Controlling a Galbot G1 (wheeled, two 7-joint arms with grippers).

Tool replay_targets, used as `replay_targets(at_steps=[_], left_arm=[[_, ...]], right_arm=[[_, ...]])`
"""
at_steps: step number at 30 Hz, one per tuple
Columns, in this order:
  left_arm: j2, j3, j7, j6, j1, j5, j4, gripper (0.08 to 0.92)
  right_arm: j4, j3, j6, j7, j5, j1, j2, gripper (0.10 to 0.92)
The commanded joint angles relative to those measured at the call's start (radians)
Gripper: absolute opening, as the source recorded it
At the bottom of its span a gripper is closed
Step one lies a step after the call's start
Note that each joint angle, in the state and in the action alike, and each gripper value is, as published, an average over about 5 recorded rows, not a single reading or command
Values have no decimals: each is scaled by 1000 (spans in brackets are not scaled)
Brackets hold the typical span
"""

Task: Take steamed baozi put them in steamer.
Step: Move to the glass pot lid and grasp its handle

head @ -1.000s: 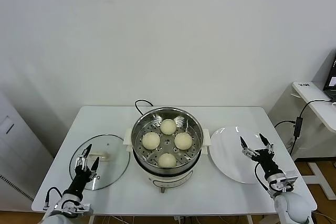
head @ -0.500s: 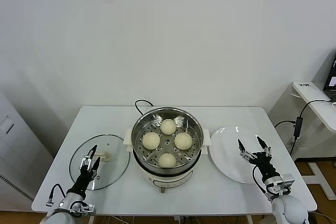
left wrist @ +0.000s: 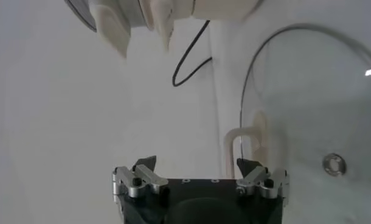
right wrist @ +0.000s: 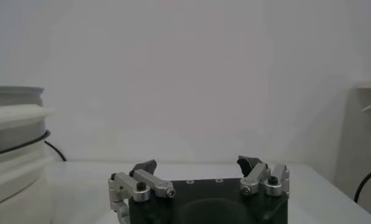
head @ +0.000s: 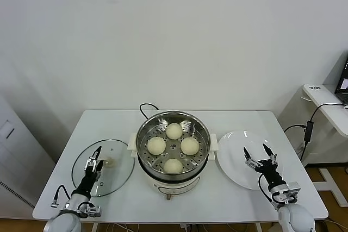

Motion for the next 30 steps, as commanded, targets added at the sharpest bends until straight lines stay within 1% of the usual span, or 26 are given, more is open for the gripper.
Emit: replay_targets(at_steps=[1, 4, 12, 24, 27, 30], left_arm=[[-11, 2, -7, 7, -35, 18, 33, 799], [-13, 3, -6, 5, -35, 10, 35, 731], [-8, -4, -5, -7, -22, -22, 3, 498], [18, -29, 9, 26, 15, -69, -136, 152], [37, -30, 43, 67, 22, -101, -187, 105], [72, -24, 116, 128, 24, -154, -259, 101]], right_arm=[[-7, -4, 3, -2, -5, 3, 3, 823], [-10, -4, 4, -3, -7, 3, 3, 823], [-14, -6, 3, -4, -13, 10, 3, 823], [-10, -9, 3, -5, -17, 11, 5, 823], [-6, -8, 3, -5, -17, 11, 4, 823], [-3, -7, 2, -7, -17, 12, 2, 823]])
